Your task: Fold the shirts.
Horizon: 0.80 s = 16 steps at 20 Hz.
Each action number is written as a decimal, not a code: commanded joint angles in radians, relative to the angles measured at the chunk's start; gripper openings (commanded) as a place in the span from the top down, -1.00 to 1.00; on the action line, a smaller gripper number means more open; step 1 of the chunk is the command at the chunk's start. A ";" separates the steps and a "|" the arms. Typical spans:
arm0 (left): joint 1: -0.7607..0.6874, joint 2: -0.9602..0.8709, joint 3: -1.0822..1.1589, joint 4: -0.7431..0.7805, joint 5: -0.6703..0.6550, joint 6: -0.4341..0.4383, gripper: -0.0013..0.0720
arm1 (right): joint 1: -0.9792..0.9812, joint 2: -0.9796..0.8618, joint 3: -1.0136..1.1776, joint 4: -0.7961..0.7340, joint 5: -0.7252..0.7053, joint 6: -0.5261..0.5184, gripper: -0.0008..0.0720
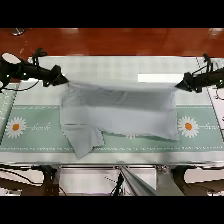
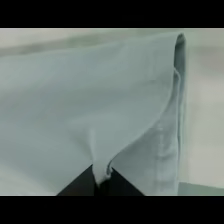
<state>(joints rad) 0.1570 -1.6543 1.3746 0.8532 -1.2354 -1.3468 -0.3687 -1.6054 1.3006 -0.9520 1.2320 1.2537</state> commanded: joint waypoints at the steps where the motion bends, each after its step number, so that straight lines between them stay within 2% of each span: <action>1: -0.016 -0.012 -0.072 0.074 -0.061 0.016 0.91 | 0.013 -0.002 -0.092 -0.069 -0.032 0.017 0.90; 2: -0.029 -0.021 -0.090 0.075 -0.048 0.016 0.84 | 0.017 -0.002 -0.113 -0.054 -0.060 0.017 0.89; 3: -0.036 -0.030 -0.093 0.076 -0.052 0.015 0.39 | 0.026 -0.002 -0.126 -0.042 -0.070 0.018 0.53; 4: -0.037 -0.032 -0.090 0.076 -0.083 0.015 -0.76 | 0.032 -0.002 -0.125 -0.040 -0.048 0.021 -0.24; 5: -0.029 -0.032 -0.076 0.102 -0.129 0.007 -0.96 | 0.033 0.003 -0.116 -0.048 0.000 0.018 -0.74; 8: 0.036 0.003 -0.041 0.237 -0.278 -0.019 -0.96 | -0.026 0.065 -0.094 -0.090 0.159 0.025 -0.73; 10: 0.108 0.083 -0.111 0.298 -0.300 -0.014 -0.96 | -0.087 0.159 -0.129 -0.134 0.182 0.032 -0.73; 14: 0.291 0.287 -0.509 0.298 -0.142 0.038 -0.96 | -0.201 0.443 -0.472 -0.050 0.005 0.035 -0.73; 16: 0.371 0.344 -0.662 0.226 -0.083 0.037 -0.95 | -0.210 0.597 -0.677 0.008 -0.075 0.027 -0.72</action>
<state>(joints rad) 0.4221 -1.4040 0.9146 1.1221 -1.4002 -1.3262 -0.5373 -1.1976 0.8574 -1.0157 1.2659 1.2842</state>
